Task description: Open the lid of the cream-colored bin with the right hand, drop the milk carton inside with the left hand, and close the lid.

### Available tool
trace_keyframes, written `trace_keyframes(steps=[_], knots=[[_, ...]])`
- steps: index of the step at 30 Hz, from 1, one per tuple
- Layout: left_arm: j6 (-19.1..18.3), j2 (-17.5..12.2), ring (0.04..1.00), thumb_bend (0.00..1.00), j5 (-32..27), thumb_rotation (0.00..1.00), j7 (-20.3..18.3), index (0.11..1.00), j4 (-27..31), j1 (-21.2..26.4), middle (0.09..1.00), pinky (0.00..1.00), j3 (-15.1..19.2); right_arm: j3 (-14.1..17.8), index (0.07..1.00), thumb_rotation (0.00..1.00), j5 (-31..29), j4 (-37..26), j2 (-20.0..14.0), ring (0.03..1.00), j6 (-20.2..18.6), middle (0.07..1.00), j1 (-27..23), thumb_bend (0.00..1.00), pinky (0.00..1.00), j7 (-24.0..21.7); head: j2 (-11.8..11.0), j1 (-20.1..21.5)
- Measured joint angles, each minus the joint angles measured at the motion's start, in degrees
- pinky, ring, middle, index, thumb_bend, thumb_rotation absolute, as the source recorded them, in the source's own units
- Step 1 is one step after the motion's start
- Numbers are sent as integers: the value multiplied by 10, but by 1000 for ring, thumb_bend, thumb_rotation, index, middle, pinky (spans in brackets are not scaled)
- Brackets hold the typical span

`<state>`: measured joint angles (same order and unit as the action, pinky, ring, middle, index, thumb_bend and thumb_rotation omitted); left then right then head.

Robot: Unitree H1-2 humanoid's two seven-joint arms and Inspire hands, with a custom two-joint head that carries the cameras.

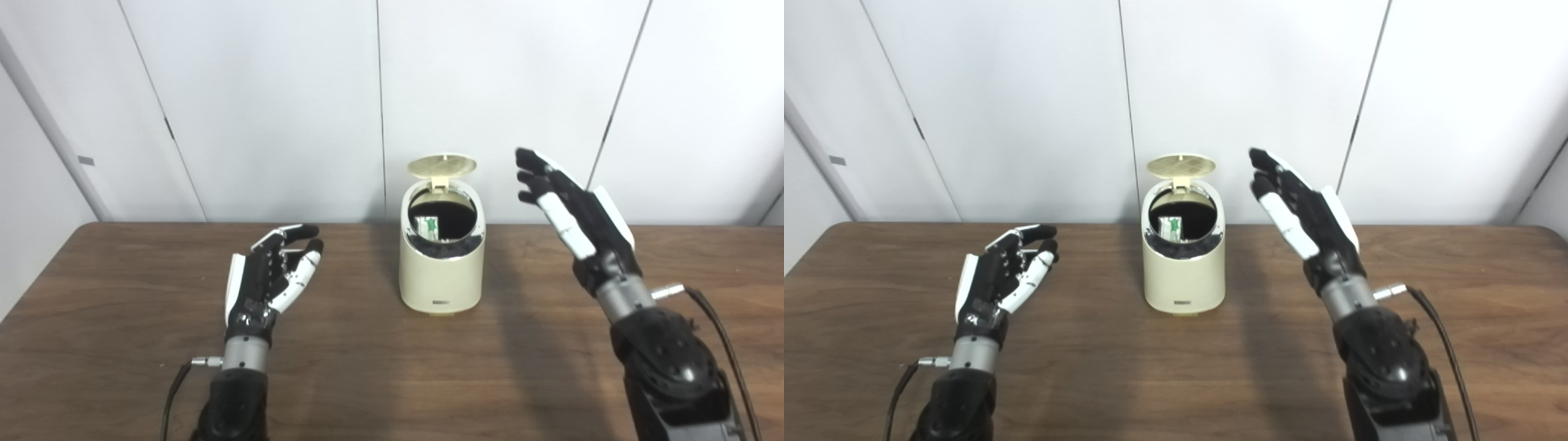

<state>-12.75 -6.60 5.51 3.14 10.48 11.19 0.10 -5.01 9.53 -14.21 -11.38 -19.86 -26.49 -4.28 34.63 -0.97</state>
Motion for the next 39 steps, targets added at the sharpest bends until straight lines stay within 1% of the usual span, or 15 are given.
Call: trace_keyframes(steps=[2, 4, 6, 9, 12, 15, 17, 21, 24, 25, 28, 31, 34, 37, 39], knots=[[-21, -7, 936, 533, -23, 998, -21, 988, 1, -8, 967, 935, 2, -10, 864, 832, 26, 12, -10, 878, 0, 907, -16, 538, 750, -1, 1, 2], [-33, -4, 941, 524, -46, 1000, -32, 982, 3, -18, 970, 944, 14, -23, 872, 860, 57, 21, -20, 868, -2, 908, -36, 537, 737, -2, 1, 2], [-36, 5, 936, 521, -60, 1000, -31, 975, 3, -25, 964, 937, 24, -39, 881, 881, 88, 30, -31, 869, -6, 910, -58, 528, 755, -9, 3, 4], [-36, 18, 952, 537, -70, 1000, -30, 986, 3, -30, 978, 957, 31, -51, 893, 849, 113, 37, -41, 886, -8, 917, -89, 513, 794, -23, 4, 4], [-38, 27, 960, 538, -83, 1000, -32, 988, 5, -30, 984, 961, 36, -68, 880, 826, 126, 71, -47, 886, -6, 910, -120, 526, 808, -45, 4, 6], [-40, 28, 956, 542, -84, 1000, -34, 984, 10, -30, 982, 944, 36, -90, 862, 858, 147, 95, -56, 886, -4, 896, -136, 563, 812, -65, 4, 8], [-40, 28, 942, 538, -84, 1000, -34, 974, 10, -30, 970, 933, 38, -104, 852, 859, 164, 100, -62, 894, -2, 897, -142, 588, 816, -74, 4, 9], [-40, 32, 946, 535, -86, 1000, -34, 966, 10, -31, 965, 940, 39, -111, 850, 887, 187, 100, -63, 914, -2, 908, -146, 598, 830, -87, 4, 10], [-40, 37, 957, 548, -86, 1000, -34, 961, 10, -32, 965, 958, 39, -125, 843, 919, 205, 101, -63, 929, -2, 921, -146, 605, 839, -97, 4, 10], [-40, 40, 955, 552, -86, 1000, -33, 957, 10, -33, 962, 964, 39, -129, 825, 913, 212, 103, -63, 942, -2, 935, -146, 605, 846, -101, 5, 10], [-40, 44, 958, 543, -86, 1000, -32, 955, 10, -36, 961, 973, 39, -136, 806, 905, 229, 106, -63, 958, -2, 953, -146, 605, 854, -112, 6, 7], [-40, 46, 955, 493, -86, 1000, -32, 944, 10, -38, 954, 976, 39, -145, 754, 909, 260, 104, -66, 983, -2, 972, -147, 591, 891, -118, 6, 4], [-39, 46, 947, 470, -82, 1000, -30, 938, 10, -38, 947, 975, 38, -159, 712, 873, 293, 87, -77, 997, -4, 977, -147, 578, 910, -134, 6, 4], [-39, 46, 943, 463, -81, 1000, -29, 936, 10, -38, 943, 978, 39, -160, 689, 853, 320, 69, -79, 1000, -9, 973, -146, 573, 918, -139, 6, 4], [-39, 47, 940, 466, -81, 1000, -28, 933, 10, -38, 940, 974, 39, -159, 681, 847, 329, 62, -79, 997, -13, 968, -146, 568, 907, -146, 6, 4]])
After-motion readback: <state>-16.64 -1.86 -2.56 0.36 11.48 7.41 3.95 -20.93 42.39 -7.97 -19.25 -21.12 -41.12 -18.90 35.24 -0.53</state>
